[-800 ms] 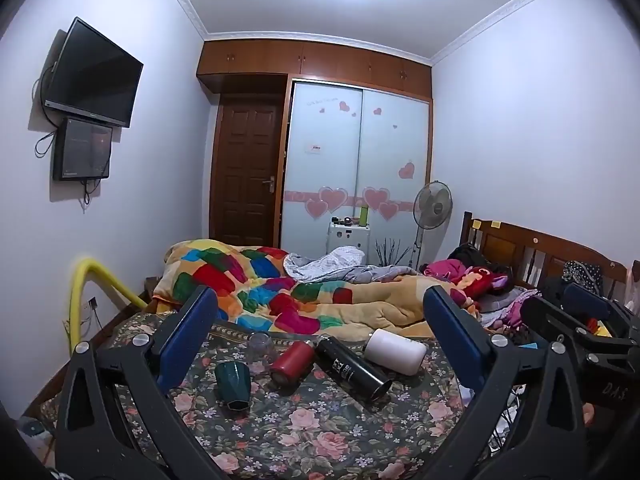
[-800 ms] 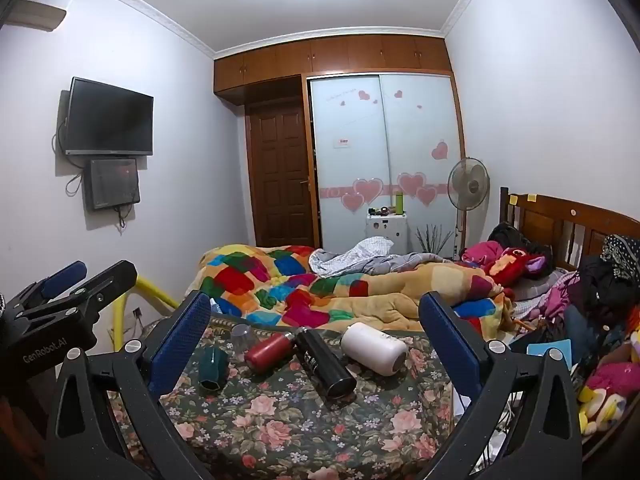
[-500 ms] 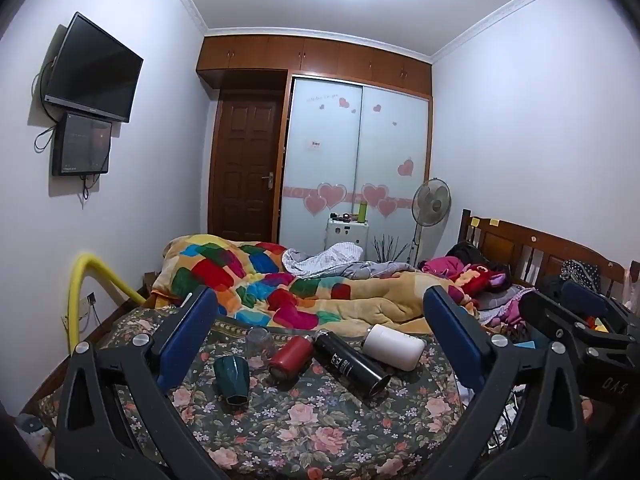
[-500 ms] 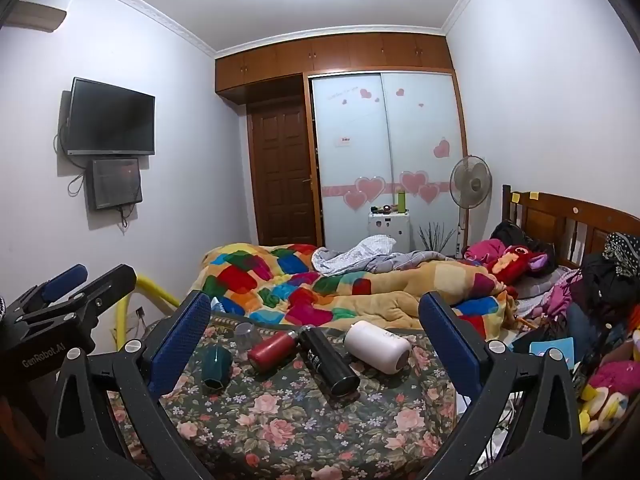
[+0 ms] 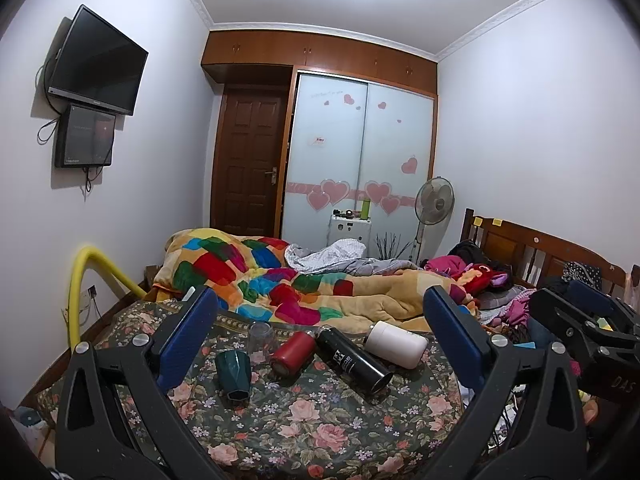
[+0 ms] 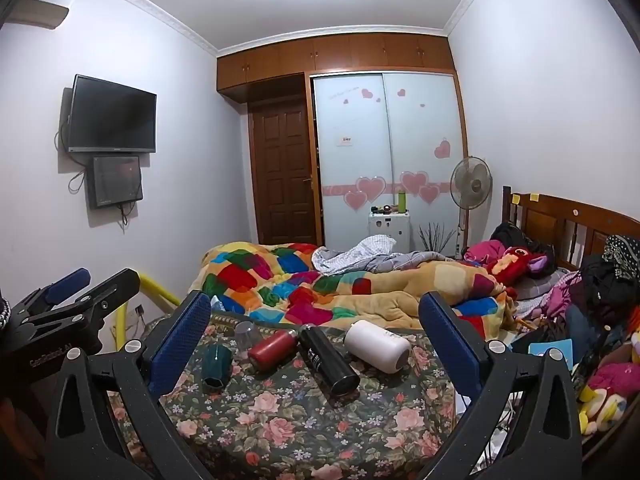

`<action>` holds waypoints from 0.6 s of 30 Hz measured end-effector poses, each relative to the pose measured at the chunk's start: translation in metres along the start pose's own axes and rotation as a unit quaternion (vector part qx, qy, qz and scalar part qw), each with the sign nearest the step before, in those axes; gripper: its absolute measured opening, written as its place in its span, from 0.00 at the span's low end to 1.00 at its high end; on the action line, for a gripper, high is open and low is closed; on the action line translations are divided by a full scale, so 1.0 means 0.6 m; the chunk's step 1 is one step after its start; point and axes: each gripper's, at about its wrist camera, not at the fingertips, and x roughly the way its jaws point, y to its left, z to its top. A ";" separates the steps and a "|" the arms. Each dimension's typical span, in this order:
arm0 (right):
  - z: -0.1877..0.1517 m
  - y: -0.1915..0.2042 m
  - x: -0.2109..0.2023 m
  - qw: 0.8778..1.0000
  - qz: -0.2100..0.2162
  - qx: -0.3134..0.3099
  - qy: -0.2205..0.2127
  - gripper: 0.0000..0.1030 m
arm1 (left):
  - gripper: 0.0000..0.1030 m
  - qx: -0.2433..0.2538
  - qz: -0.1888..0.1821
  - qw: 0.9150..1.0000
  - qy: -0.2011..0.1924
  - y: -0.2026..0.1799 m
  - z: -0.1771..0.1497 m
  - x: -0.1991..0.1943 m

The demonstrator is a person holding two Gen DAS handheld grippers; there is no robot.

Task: Flip cup upright

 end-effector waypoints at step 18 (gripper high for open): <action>-0.001 -0.003 0.001 1.000 -0.001 -0.002 0.005 1.00 | 1.00 -0.004 0.009 1.000 0.009 0.000 -0.004 0.012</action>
